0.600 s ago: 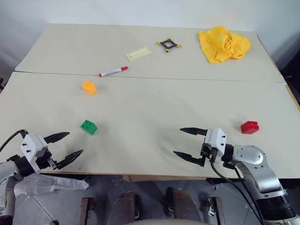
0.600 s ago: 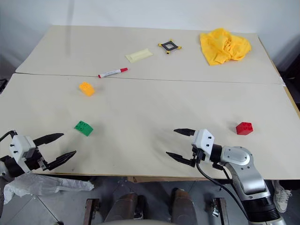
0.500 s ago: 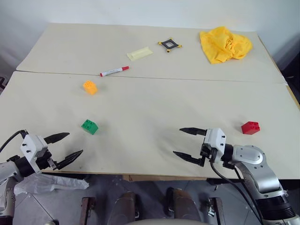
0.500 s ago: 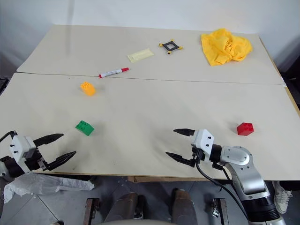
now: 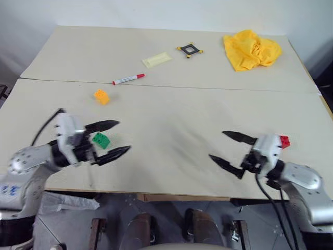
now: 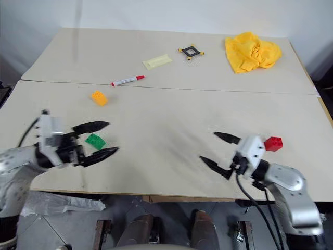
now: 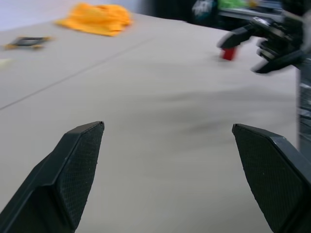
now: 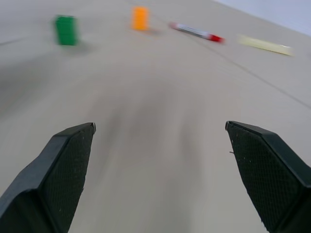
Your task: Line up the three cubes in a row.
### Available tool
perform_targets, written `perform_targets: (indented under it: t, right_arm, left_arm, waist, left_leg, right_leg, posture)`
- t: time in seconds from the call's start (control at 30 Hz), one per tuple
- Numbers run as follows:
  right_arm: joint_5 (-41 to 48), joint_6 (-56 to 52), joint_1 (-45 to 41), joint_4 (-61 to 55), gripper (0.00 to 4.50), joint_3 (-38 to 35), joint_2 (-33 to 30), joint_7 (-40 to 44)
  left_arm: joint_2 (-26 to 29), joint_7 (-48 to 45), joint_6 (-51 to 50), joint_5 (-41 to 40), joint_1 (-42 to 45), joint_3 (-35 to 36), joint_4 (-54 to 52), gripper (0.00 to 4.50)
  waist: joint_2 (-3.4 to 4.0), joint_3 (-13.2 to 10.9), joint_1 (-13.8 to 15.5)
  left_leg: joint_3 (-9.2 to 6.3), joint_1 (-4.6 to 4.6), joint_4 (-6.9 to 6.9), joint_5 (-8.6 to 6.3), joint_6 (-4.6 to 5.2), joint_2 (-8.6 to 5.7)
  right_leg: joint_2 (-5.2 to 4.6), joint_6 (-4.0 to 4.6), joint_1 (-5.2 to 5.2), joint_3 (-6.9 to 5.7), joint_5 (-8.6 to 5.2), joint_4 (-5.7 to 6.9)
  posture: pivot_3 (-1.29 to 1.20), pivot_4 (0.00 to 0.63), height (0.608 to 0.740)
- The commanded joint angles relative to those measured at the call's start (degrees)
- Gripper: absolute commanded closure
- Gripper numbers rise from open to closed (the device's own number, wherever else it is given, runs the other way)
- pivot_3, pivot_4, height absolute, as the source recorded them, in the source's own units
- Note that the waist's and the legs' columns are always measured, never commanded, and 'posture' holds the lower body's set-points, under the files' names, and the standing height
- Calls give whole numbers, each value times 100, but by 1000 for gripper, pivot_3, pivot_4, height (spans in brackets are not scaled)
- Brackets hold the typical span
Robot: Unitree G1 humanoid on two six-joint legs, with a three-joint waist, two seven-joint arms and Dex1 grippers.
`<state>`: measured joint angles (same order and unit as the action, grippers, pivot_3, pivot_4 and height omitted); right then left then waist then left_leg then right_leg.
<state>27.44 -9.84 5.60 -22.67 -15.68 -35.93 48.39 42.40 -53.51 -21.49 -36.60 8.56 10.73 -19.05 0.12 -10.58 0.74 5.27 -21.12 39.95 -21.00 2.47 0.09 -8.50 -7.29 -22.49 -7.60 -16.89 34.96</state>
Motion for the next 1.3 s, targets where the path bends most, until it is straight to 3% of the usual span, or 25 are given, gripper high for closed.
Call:
perform_targets:
  t: [0.03, 0.17, 0.27, 0.47, 0.6, 0.77, 0.87, 0.97, 1.07, 1.3]
  right_arm:
    - [285, -174, 683, -472, 0, -1433, -113, -398]
    - [427, -110, 1729, -496, 0, -2842, 256, -708]
    - [459, 51, 2428, -270, 0, -3472, 665, -778]
    - [281, 248, 3313, -35, 0, -3573, 1252, -796]
    - [642, -280, 3042, -250, 0, -3575, 903, -1044]
    - [1111, -2763, 1931, -250, 0, -3152, -679, -1995]
    - [1162, -3731, 1134, -27, 0, -2806, -1317, -2327]
    - [1136, -4376, 463, 256, 0, -2496, -1629, -2522]
    - [903, -4870, -482, 842, 0, -1682, -1939, -2648]
    - [692, -5255, -1095, 1096, 0, -1120, -1822, -2671]
  left_arm:
    - [-243, -4, 99, 572, 418, -794, 214, 18]
    - [-743, -188, 442, 956, 825, -1446, 653, 18]
    - [-988, -388, 722, 1263, 1059, -1802, 1049, 18]
    - [-1265, -707, 779, 1422, 1387, -2172, 1402, 18]
    - [-1324, -795, 822, 1452, 1428, -2191, 1453, 18]
    - [-1414, -806, 823, 1458, 1487, -2164, 1476, 18]
    - [-1458, -775, 769, 1410, 1472, -2115, 1385, 18]
    - [-1493, -739, 729, 1371, 1456, -2071, 1314, 18]
    - [-1459, -677, 739, 1340, 1267, -2001, 1063, 18]
    - [-1521, -660, 842, 1362, 1205, -1959, 946, 18]
  waist:
    - [5, 3, 72]
    - [4, 3, 97]
    - [6, 4, 86]
    - [16, 10, 11]
    - [28, 16, -99]
    - [33, 19, -84]
    - [35, 20, -47]
    - [35, 20, 76]
    - [35, 19, 62]
    - [35, 19, 91]
  left_leg:
    - [3, 0, 0, 0, 0, -2]
    - [6, 0, 0, 1, 2, -3]
    - [11, 1, -1, 1, 3, -4]
    - [22, 8, -5, 1, 3, 3]
    - [33, 31, -5, 1, 3, 7]
    - [37, 35, -1, 0, 6, 7]
    - [24, 25, 2, 1, 7, 8]
    - [7, -1, 3, 2, 7, 8]
    - [11, -10, 10, 2, 15, -6]
    - [5, -16, 11, 6, 27, -14]
  right_leg:
    - [0, 0, 0, 2, 0, 0]
    - [4, -1, 1, 3, 0, -3]
    - [6, -2, 2, 6, 0, -5]
    - [11, -3, 0, 23, 0, -5]
    - [8, -3, 3, 44, 1, 8]
    - [-1, -3, 4, 80, 1, 11]
    - [-3, 1, 1, 88, 0, 11]
    - [3, 5, -9, 64, -2, 7]
    - [-2, -4, -7, 20, 2, 0]
    - [-9, -17, 0, 11, 9, -12]
  posture:
    - [0, 150, 740]
    - [0, 150, 740]
    - [0, 150, 740]
    - [0, 150, 740]
    - [0, 150, 740]
    - [0, 150, 740]
    - [0, 150, 740]
    - [0, 150, 740]
    - [0, 150, 740]
    - [0, 150, 740]
